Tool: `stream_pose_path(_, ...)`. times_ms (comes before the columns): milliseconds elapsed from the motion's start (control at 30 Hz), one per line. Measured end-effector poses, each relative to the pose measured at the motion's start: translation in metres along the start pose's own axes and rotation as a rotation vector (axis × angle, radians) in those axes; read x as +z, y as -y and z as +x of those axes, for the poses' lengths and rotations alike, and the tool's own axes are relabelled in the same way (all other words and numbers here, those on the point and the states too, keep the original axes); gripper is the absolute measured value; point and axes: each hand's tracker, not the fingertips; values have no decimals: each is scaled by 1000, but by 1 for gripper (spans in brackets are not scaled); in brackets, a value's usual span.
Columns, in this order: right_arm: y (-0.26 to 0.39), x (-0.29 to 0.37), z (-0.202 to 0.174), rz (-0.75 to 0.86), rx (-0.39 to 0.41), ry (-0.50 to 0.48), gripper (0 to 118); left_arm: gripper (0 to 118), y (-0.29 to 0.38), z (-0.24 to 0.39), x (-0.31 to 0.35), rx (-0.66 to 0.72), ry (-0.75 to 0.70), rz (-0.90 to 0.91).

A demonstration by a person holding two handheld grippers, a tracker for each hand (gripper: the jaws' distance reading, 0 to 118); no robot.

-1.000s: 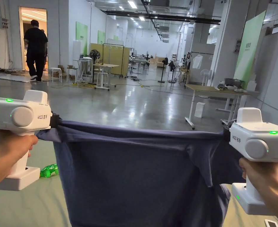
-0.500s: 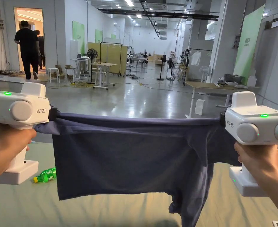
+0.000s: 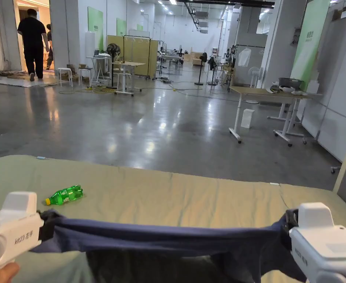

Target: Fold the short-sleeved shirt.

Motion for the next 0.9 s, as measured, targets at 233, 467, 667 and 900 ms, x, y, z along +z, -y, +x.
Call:
stream_pose_path(233,73,67,-15,-143,6,-59,0,6,91,-12,46,88,12,-141)
stream_pose_path(467,158,105,-34,-384,17,-93,0,6,165,-14,58,63,28,-383)
stream_pose_path(667,194,106,-51,-598,-5,-123,0,6,205,-16,37,10,-2,-586)
stream_pose_path(900,226,82,-55,-710,-28,-107,1,6,241,-23,5,36,-25,-681)
